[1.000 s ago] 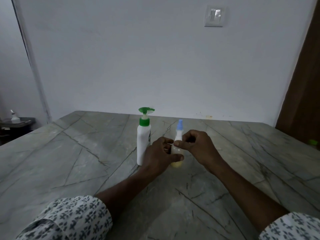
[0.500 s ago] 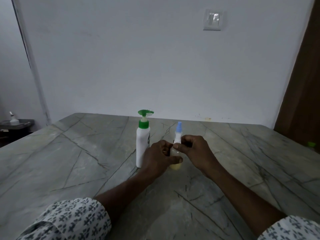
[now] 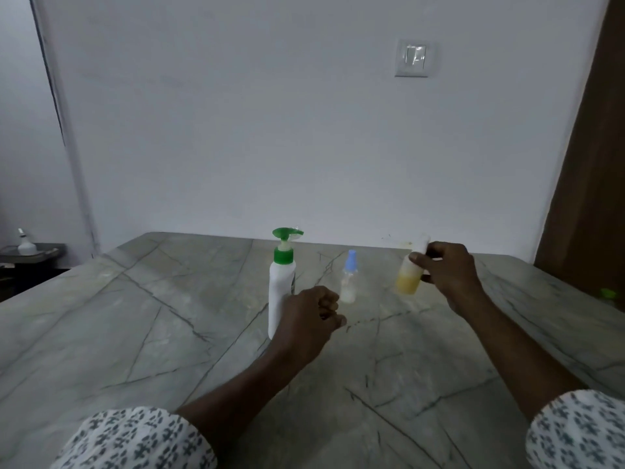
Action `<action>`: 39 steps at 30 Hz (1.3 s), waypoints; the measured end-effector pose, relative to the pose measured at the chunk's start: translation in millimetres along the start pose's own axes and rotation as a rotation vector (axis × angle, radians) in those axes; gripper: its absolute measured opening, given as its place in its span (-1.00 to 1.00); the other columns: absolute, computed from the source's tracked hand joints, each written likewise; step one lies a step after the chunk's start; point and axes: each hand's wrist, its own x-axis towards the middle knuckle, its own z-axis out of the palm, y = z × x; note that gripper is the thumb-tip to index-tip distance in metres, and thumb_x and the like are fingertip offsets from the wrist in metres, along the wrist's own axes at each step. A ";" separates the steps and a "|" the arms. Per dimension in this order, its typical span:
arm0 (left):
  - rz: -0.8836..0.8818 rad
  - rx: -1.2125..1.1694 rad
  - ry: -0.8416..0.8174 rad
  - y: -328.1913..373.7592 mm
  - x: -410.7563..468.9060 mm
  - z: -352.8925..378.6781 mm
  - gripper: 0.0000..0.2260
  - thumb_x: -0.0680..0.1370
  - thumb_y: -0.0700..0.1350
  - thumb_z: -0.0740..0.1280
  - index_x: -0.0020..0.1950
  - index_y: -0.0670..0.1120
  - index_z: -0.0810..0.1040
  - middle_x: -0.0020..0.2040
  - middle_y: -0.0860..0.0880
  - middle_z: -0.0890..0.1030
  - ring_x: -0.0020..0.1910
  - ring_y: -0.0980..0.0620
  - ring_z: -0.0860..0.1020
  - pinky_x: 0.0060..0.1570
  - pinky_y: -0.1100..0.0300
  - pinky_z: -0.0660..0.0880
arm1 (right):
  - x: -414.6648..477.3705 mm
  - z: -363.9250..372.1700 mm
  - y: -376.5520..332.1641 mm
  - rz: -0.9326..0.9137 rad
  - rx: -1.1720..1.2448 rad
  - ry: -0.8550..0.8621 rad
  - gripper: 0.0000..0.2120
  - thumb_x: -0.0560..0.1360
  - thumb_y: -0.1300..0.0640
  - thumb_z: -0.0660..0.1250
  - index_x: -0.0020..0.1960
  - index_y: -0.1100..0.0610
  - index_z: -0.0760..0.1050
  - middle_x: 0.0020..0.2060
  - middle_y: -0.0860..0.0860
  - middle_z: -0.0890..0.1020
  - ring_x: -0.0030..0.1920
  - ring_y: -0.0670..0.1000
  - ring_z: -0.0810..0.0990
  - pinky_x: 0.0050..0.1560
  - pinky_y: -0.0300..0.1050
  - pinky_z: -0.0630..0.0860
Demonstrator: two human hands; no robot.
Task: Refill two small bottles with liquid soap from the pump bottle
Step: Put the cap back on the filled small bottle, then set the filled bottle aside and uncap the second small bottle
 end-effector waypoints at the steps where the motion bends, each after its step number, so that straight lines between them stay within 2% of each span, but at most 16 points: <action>1: 0.001 0.004 -0.001 -1.7 -0.2 0.3 -0.70 0.39 -0.18 0.55 0.09 -0.14 0.62 -0.13 0.04 0.66 -0.16 0.18 0.64 -0.11 0.36 0.58 | 3.8 -0.6 5.5 0.010 -0.026 0.007 -0.74 0.44 0.22 0.50 0.09 0.28 0.63 -0.07 0.13 0.66 -0.07 0.16 0.66 0.00 0.19 0.65; 6: 0.014 0.025 -0.003 -2.9 -0.4 1.5 -0.72 0.41 -0.17 0.54 0.09 -0.12 0.62 -0.12 0.05 0.66 -0.16 0.17 0.64 -0.07 0.31 0.60 | 10.4 10.7 34.2 0.057 -0.138 -0.016 -0.72 0.43 0.18 0.51 0.10 0.27 0.63 0.00 0.18 0.69 -0.03 0.16 0.66 0.05 0.22 0.62; 16: 0.023 0.087 -0.014 -3.1 -0.3 2.9 -0.71 0.43 -0.13 0.52 0.12 -0.08 0.62 -0.05 0.04 0.68 -0.11 0.17 0.64 0.01 0.24 0.61 | 11.2 17.2 43.5 0.005 -0.253 -0.012 -0.71 0.46 0.14 0.48 0.13 0.25 0.62 0.05 0.20 0.68 0.01 0.18 0.64 0.08 0.22 0.60; 19: 0.020 0.095 -0.020 -2.7 -1.1 2.9 -0.71 0.44 -0.13 0.52 0.13 -0.08 0.61 -0.04 0.04 0.68 -0.10 0.17 0.64 0.03 0.24 0.60 | 5.8 17.1 37.7 0.036 -0.270 -0.019 -0.54 0.44 0.03 0.49 0.23 0.26 0.56 0.14 0.19 0.64 0.08 0.15 0.61 0.14 0.10 0.55; 21: 0.023 0.087 -0.016 -2.7 -0.6 2.8 -0.71 0.44 -0.14 0.51 0.13 -0.09 0.61 -0.04 0.04 0.67 -0.11 0.18 0.64 0.01 0.29 0.59 | -0.5 17.1 29.6 -0.094 -0.327 0.128 -0.42 0.41 -0.07 0.50 0.29 0.24 0.50 0.19 0.18 0.58 0.14 0.17 0.57 0.15 0.06 0.53; 23: 0.031 0.096 -0.018 -2.5 -0.3 2.8 -0.71 0.44 -0.14 0.51 0.13 -0.08 0.61 -0.04 0.04 0.67 -0.12 0.19 0.64 -0.03 0.36 0.57 | -10.8 22.9 13.5 -0.323 -0.257 0.254 -0.58 0.42 0.01 0.49 0.19 0.18 0.52 0.08 0.14 0.58 0.01 0.11 0.58 0.04 -0.07 0.53; 25: 0.033 0.108 -0.023 -2.7 -0.3 3.0 -0.71 0.44 -0.12 0.51 0.13 -0.08 0.61 -0.04 0.05 0.67 -0.12 0.20 0.63 -0.04 0.36 0.57 | -19.5 38.6 -4.7 -0.357 -0.179 0.119 -0.69 0.42 0.09 0.50 0.10 0.18 0.56 -0.07 0.11 0.63 -0.13 0.07 0.59 -0.05 -0.07 0.56; 27: 0.029 0.107 -0.024 -2.9 -0.3 3.4 -0.71 0.44 -0.11 0.51 0.14 -0.08 0.61 -0.04 0.06 0.67 -0.12 0.21 0.63 -0.02 0.31 0.59 | -23.8 62.4 -9.7 -0.219 -0.268 -0.157 -0.59 0.41 0.01 0.52 0.15 0.20 0.56 -0.07 0.09 0.63 -0.09 0.08 0.60 -0.02 -0.02 0.56; 29: 0.027 0.119 -0.016 -2.5 0.0 3.4 -0.70 0.44 -0.10 0.51 0.15 -0.07 0.61 -0.03 0.05 0.68 -0.12 0.21 0.63 -0.04 0.34 0.59 | -23.8 83.7 -4.1 -0.142 -0.404 -0.316 -0.49 0.40 -0.10 0.49 0.16 0.24 0.52 -0.05 0.11 0.60 -0.03 0.10 0.57 -0.03 -0.02 0.51; 32: 0.024 0.129 0.000 -3.5 1.6 3.2 -0.70 0.44 -0.08 0.51 0.15 -0.06 0.61 -0.01 0.05 0.68 -0.12 0.21 0.63 -0.09 0.43 0.54 | -21.3 102.7 5.7 -0.118 -0.444 -0.350 -0.62 0.44 -0.08 0.46 -0.03 0.21 0.45 -0.21 0.05 0.50 -0.14 0.08 0.48 -0.26 -0.11 0.32; 34: 0.016 0.124 -0.002 -4.3 2.0 3.0 -0.69 0.44 -0.08 0.51 0.16 -0.07 0.61 0.00 0.03 0.68 -0.11 0.19 0.63 -0.08 0.42 0.55 | -19.1 108.4 8.1 -0.118 -0.440 -0.361 -0.67 0.45 -0.02 0.45 -0.06 0.22 0.45 -0.20 0.09 0.52 -0.16 0.12 0.49 -0.25 -0.11 0.28; 37: 0.002 0.107 0.008 -4.7 2.6 3.4 -0.66 0.43 -0.07 0.52 0.17 -0.08 0.60 0.01 0.02 0.68 -0.09 0.15 0.64 -0.02 0.33 0.58 | -21.6 104.7 2.9 -0.126 -0.359 -0.350 -0.69 0.43 0.06 0.48 -0.03 0.30 0.54 -0.14 0.22 0.63 -0.11 0.22 0.59 -0.19 -0.08 0.36; 39: -0.003 0.094 0.037 -4.2 3.1 4.1 -0.61 0.41 -0.05 0.53 0.20 -0.09 0.58 0.03 0.00 0.67 -0.06 0.12 0.63 0.03 0.21 0.61 | -30.8 93.8 -8.7 -0.132 -0.287 -0.368 -0.73 0.41 0.05 0.51 -0.07 0.24 0.57 -0.15 0.16 0.66 -0.12 0.16 0.64 -0.14 -0.04 0.52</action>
